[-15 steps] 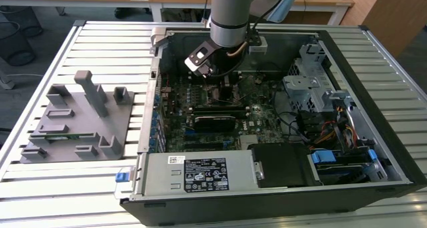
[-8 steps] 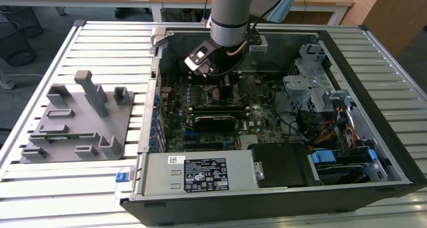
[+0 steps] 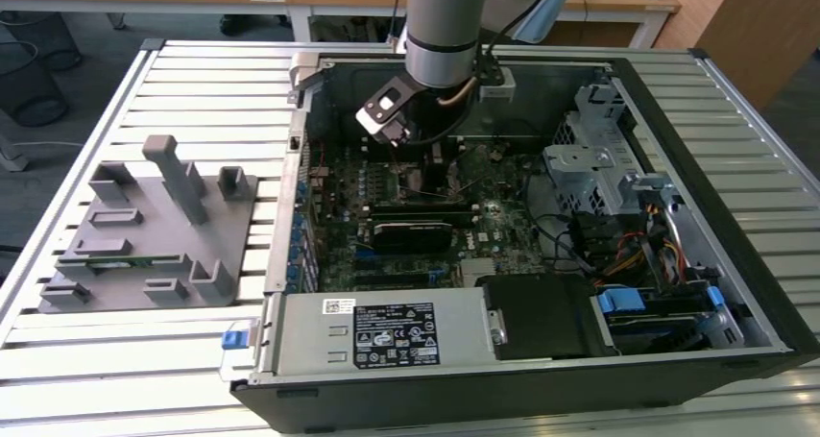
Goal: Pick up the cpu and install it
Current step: 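Place the cpu into insertion slot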
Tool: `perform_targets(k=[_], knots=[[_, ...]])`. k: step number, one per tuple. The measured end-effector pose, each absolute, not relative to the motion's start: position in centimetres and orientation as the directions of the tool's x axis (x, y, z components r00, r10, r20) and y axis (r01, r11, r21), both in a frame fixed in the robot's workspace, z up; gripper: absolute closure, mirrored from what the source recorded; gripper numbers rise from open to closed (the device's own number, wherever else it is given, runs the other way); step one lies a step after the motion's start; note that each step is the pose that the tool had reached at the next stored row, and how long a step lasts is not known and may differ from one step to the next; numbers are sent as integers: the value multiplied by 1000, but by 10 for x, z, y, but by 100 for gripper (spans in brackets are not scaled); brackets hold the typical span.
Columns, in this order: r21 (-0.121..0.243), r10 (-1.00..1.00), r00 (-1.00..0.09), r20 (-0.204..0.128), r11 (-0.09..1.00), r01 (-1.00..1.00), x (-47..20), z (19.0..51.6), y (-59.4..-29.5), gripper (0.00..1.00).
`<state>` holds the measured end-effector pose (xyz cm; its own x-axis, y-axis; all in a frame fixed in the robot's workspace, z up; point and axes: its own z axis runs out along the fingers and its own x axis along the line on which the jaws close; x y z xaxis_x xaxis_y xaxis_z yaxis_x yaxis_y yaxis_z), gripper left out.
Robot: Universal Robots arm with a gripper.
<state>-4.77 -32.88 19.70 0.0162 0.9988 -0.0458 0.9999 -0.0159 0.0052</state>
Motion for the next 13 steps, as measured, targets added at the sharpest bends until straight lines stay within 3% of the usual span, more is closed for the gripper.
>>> perform_targets(k=[6,8,9,13], knots=[[5,999,16,-46,-16,1000,-48,203,-329,41],[4,999,16,-46,-16,1000,-48,204,-329,53],[4,999,16,-46,-16,1000,-48,205,-329,53],[4,999,16,-46,-16,1000,-48,208,-329,71]])
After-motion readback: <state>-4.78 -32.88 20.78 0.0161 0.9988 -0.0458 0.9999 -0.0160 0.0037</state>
